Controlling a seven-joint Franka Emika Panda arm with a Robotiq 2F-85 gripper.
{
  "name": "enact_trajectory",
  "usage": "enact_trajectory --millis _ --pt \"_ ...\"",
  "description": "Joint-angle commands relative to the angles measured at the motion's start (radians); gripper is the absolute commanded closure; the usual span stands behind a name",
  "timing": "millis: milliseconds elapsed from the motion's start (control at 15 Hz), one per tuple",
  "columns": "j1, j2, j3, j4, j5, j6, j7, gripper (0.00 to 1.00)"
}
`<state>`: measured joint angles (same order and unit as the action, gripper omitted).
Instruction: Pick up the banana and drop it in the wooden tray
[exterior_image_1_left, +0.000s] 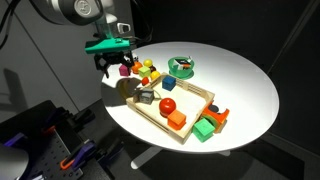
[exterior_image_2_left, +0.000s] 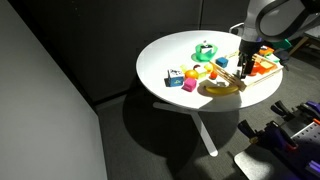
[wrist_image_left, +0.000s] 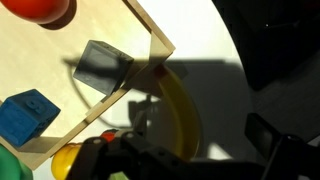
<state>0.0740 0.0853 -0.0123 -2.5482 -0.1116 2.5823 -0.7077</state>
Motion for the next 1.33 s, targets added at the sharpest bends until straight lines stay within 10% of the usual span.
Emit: enact_trajectory --millis 0,1267 --pt "-0.027 0.013 0.027 0.005 -0.024 0.007 0.003 0.0" --pt "-0.042 0.204 0.081 0.044 -0.056 0.147 -0.009 0.0"
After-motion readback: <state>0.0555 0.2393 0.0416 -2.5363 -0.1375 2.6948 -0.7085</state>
